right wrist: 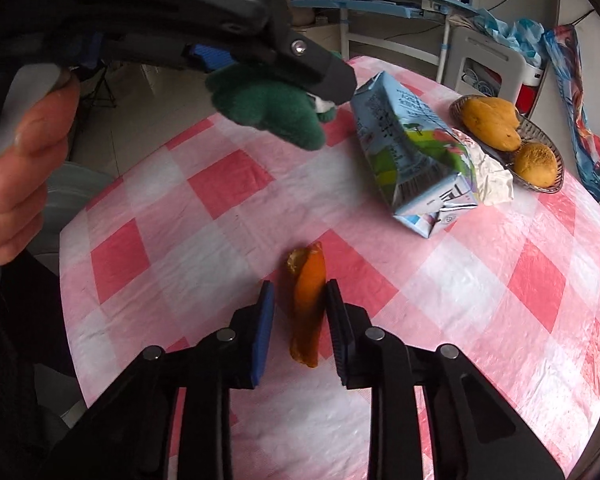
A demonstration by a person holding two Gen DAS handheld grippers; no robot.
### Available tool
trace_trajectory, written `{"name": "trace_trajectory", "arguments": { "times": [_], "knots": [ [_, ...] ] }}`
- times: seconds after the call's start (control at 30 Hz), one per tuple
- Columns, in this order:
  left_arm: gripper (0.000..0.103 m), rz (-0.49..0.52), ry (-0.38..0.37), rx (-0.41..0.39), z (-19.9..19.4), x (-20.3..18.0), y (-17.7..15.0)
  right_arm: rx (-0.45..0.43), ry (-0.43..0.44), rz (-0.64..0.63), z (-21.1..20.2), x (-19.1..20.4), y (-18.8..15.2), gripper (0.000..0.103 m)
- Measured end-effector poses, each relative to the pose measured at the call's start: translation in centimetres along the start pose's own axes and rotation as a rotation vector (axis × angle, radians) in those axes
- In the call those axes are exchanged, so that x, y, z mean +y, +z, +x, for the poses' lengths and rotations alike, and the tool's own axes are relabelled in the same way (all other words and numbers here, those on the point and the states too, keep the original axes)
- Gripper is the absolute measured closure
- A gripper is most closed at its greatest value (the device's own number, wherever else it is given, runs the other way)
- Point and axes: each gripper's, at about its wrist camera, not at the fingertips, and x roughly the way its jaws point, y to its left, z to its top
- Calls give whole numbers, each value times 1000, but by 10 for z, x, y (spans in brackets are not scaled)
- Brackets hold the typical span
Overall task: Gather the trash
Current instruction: 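Carry the green plush toy and orange peel piece toward the yellow bucket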
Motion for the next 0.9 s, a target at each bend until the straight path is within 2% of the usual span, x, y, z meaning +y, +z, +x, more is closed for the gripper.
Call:
{"name": "trace_trajectory", "arguments": {
  "times": [0.13,0.43,0.67,0.9],
  "knots": [
    [69,17,7,0,-2,-1,-4,7,-12,-23,-2,5,-3,84],
    [69,15,5,-24,-16,7,-17,-33,-29,-6,-19,5,-7,86],
    [69,14,-20,-60,-38,16,-38,-113,106,17,-50,19,-16,86],
    [69,62,41,-92,-60,7,-60,-83,245,-96,-62,64,-33,86]
  ]
}}
